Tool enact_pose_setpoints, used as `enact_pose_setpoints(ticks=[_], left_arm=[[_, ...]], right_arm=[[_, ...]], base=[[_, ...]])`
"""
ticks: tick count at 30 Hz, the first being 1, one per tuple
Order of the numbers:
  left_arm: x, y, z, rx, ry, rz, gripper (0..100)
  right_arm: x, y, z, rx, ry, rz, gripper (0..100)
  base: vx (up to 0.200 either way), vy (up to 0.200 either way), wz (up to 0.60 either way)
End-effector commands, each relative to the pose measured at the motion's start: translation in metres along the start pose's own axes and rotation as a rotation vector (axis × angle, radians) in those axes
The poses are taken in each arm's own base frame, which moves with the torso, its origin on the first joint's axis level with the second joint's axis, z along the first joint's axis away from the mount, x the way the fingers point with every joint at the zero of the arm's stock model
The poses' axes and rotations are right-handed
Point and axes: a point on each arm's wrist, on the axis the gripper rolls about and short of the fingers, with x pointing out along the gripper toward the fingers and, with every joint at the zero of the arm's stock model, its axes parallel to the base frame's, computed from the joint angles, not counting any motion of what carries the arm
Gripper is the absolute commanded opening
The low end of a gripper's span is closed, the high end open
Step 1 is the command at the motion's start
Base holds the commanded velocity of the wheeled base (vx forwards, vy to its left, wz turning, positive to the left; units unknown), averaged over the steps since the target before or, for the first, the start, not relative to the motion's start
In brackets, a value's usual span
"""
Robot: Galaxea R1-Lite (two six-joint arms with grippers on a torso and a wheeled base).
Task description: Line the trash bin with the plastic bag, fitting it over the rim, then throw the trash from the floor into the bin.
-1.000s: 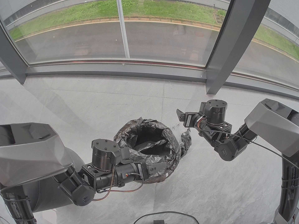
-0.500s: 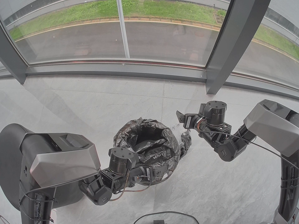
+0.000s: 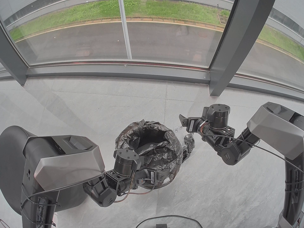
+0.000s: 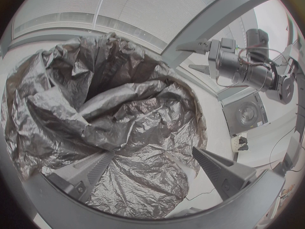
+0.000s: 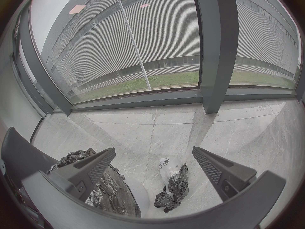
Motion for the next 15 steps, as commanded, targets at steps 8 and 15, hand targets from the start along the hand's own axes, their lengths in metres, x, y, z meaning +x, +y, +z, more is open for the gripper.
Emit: enact_pose_setpoints(ticks=[8,15], left_arm=[[-0.021,-0.007,0.013,-0.002,-0.026,-0.004,100],[-0.048,-0.020,0.045,-0.016,-0.123,-0.038,100]], right_arm=[[0.000,0.000,-0.001,-0.002,-0.002,0.000,100],[0.001,0.000,0.000,-0.002,-0.013,0.003,100]], base=[[0.000,0.000,0.00],[0.000,0.000,0.00]])
